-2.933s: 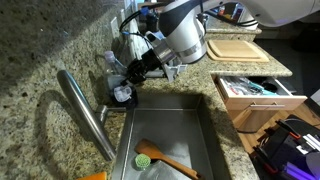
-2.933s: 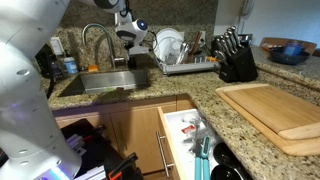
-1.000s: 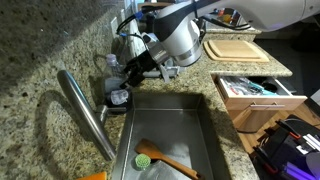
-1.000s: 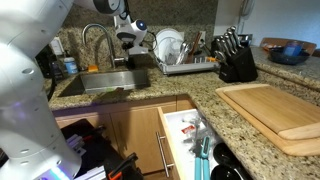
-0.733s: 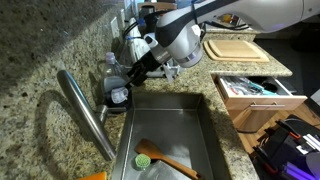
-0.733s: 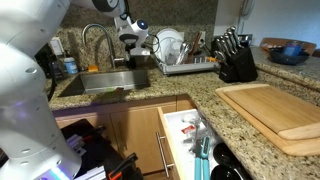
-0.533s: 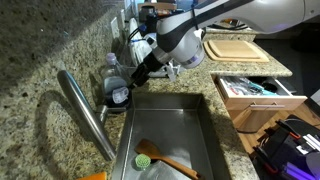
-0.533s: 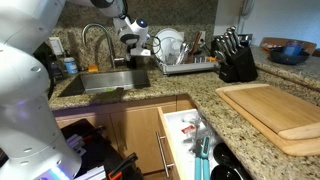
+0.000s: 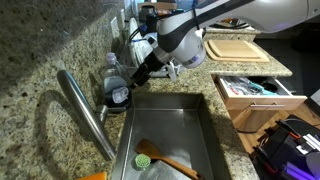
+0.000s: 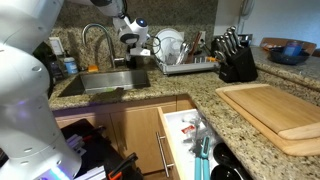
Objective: Put the dish soap beside the faucet
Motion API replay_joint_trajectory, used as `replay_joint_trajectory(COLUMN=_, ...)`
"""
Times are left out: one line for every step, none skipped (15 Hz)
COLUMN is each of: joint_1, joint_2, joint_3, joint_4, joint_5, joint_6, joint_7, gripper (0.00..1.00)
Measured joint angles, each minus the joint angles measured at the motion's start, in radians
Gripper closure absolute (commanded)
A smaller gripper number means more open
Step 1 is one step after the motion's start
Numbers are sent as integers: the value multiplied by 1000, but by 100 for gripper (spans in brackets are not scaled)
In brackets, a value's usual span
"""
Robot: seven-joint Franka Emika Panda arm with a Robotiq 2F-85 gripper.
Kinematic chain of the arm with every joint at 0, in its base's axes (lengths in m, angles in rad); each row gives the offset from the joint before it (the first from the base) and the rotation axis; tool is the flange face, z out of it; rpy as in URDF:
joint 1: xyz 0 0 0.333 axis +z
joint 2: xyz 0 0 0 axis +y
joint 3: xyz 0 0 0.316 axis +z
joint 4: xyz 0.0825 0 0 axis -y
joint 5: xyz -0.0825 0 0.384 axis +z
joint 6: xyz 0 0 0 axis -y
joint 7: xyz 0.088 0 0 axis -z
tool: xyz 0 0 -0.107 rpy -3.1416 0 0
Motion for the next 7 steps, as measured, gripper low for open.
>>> replay_joint_trajectory(joint_1=13, joint_2=-1, joint_3=-21, joint_4=-4, joint_5=-19, joint_6=0, joint_7=39, gripper=0)
replay_joint_trajectory(joint_1=31, joint_2=-2, joint_3=-53, joint_4=-14, joint_5=-70, joint_6=0, joint_7=112, gripper=0)
replay_joint_trajectory(joint_1=48, joint_2=-6, joint_3=-86, joint_4=-32, joint_5=-135, joint_6=0, joint_7=204, gripper=0)
replay_joint_trajectory(joint_1=62, joint_2=-11, joint_3=-115, joint_4=-53, joint_5=-196, joint_6=0, joint_7=289, gripper=0)
replay_joint_trajectory(joint_1=73, joint_2=-20, joint_3=-141, joint_4=-78, joint_5=-255, joint_6=-3, joint_7=377, gripper=0)
replay_joint_trajectory(joint_1=91, joint_2=-31, joint_3=-173, joint_4=-101, joint_5=-285, joint_6=-17, joint_7=452, gripper=0)
replay_joint_trajectory(joint_1=111, joint_2=-40, joint_3=-204, joint_4=-118, joint_5=-294, joint_6=-28, joint_7=493, gripper=0)
